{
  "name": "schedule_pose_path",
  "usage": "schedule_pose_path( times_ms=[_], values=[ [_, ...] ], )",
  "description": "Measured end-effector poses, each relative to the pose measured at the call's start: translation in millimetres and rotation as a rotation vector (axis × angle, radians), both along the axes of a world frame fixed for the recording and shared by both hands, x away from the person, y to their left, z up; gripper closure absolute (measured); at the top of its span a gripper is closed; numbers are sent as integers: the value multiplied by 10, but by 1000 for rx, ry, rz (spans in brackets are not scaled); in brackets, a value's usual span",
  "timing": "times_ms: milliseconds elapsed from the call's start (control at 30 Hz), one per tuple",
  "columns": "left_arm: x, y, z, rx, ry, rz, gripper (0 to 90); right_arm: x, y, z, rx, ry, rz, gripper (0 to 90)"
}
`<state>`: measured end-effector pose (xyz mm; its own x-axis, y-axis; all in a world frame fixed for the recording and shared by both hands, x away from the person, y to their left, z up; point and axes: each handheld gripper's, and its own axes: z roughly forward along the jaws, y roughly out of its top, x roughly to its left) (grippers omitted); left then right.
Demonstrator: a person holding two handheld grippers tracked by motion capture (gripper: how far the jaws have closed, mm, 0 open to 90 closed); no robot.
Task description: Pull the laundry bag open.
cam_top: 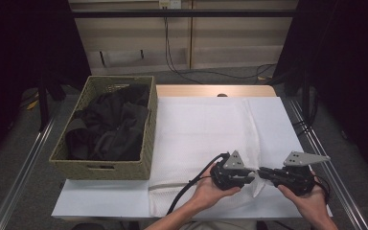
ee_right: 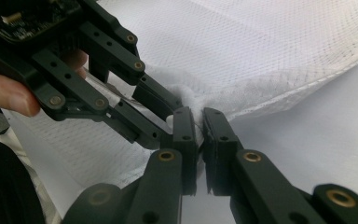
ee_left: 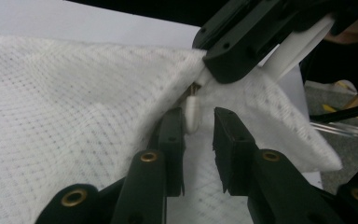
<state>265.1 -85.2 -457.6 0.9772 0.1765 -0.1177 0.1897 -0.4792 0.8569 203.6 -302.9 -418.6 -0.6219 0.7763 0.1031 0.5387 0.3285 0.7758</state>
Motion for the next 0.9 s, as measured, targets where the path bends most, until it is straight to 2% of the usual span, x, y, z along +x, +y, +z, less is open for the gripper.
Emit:
schedule_pose_path(
  times_ms=[33, 67, 133, 167, 200, 333, 433, 533, 600, 667, 833, 867, 900],
  values=[
    [-5, -5, 2, -1, -7, 0, 737, 2, 4, -3, 1, 6, 5, 844],
    [0, -8, -2, -3, -8, -14, 778, 2, 16, -9, -4, 5, 9, 844],
    [4, -13, -11, 3, -6, -11, 794, 1, 21, -8, -3, 8, 15, 844],
    [14, -13, -17, -8, 3, -14, 810, 3, 26, -9, -4, 10, 21, 844],
    [21, -10, -10, 4, -1, -9, 820, 3, 32, -11, -8, 9, 21, 844],
    [26, -15, -14, 10, -2, -12, 842, 4, 32, -18, -7, 19, 32, 843],
    [37, -12, -21, -4, 9, -25, 856, 4, 25, -27, -10, 17, 31, 841],
    [26, -11, -11, 11, 3, -15, 864, 4, 6, -35, 14, 29, 16, 803],
    [26, -3, -10, 12, -1, -9, 864, 4, -13, -34, 20, 31, 9, 734],
    [20, 7, -9, -11, 1, -1, 864, -47, -46, 21, 39, 29, 2, 673],
    [35, 52, 38, -23, -1, -2, 864, -91, -72, 1, 68, 49, 3, 624],
    [29, 58, 43, -17, -5, -2, 864, -85, -78, -13, 89, 61, 3, 625],
    [19, 57, 38, -29, -1, 0, 864, -74, -89, -22, 102, 73, 11, 621]
  ],
)
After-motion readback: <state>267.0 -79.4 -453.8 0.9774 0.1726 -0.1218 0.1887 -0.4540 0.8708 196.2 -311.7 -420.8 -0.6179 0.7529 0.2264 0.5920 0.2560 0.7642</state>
